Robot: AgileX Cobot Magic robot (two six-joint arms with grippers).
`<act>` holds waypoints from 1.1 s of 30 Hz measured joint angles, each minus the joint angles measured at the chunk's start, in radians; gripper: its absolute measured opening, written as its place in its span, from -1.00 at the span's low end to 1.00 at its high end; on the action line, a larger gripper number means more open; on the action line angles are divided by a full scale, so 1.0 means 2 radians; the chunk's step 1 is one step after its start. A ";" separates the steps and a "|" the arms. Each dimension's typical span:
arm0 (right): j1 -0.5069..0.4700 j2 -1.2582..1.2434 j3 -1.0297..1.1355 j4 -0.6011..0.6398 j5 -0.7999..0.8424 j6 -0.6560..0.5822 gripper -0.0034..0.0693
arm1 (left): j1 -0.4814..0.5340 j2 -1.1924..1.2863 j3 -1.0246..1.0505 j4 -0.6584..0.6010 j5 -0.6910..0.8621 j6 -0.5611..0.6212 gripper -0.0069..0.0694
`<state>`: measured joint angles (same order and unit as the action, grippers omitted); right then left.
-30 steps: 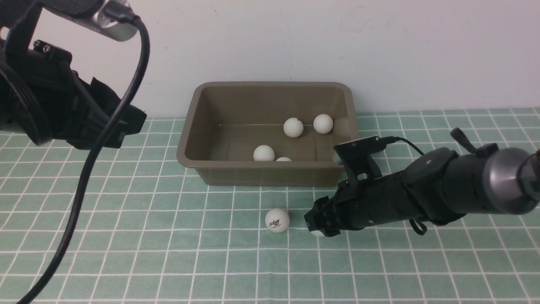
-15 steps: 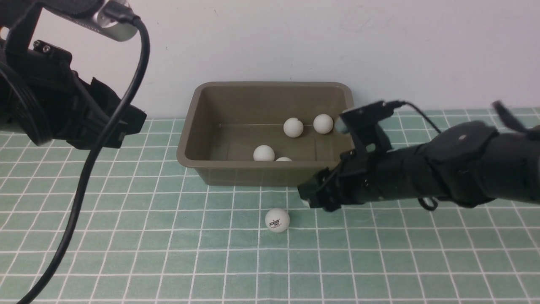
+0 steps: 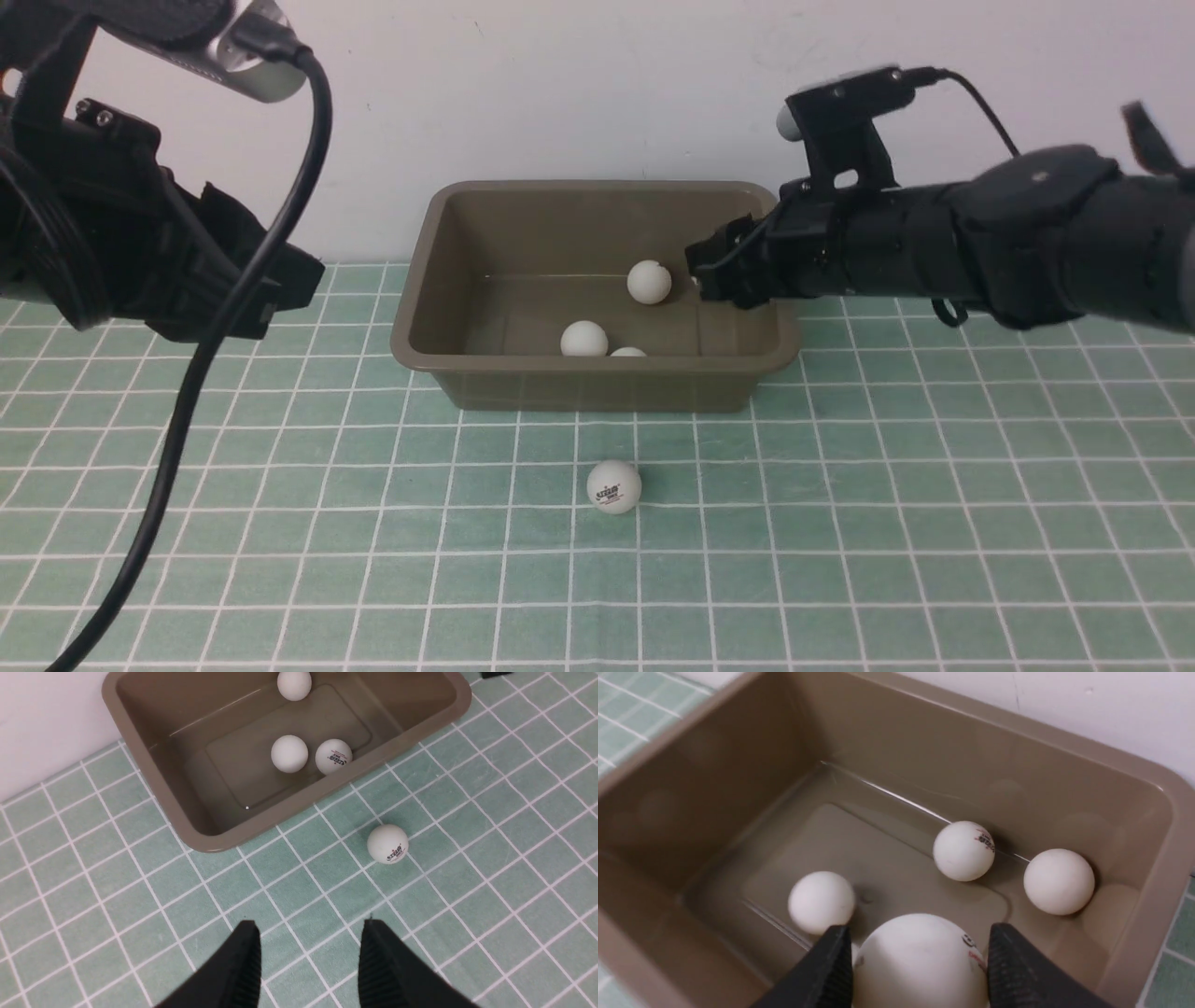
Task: Put the table tennis balls in the box on the green coffee tablecloth.
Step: 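Release the ping pong ball into the bin and lift the gripper away, then reach for and grasp a ping pong ball on the table beside the basket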
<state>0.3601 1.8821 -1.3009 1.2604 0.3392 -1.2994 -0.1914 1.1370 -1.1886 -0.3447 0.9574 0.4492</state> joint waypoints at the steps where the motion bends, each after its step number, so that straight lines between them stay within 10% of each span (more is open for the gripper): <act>1: -0.004 0.011 -0.009 0.000 0.006 -0.005 0.03 | 0.000 0.000 0.000 0.000 0.002 0.000 -0.12; 10: -0.007 0.044 -0.028 0.002 0.019 -0.021 0.08 | 0.000 0.000 0.000 -0.007 0.008 0.000 -0.12; 19: -0.007 0.020 -0.034 0.007 -0.010 -0.073 0.54 | 0.000 0.000 0.000 -0.090 0.052 0.045 -0.12; 33: -0.008 -0.161 -0.034 -0.061 0.040 -0.057 0.56 | -0.047 0.099 0.000 -0.151 0.060 0.124 -0.12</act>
<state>0.3433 1.5607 -1.3682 1.1392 0.4195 -1.4134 -0.2846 1.3359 -1.1886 -0.6473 1.0766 0.6976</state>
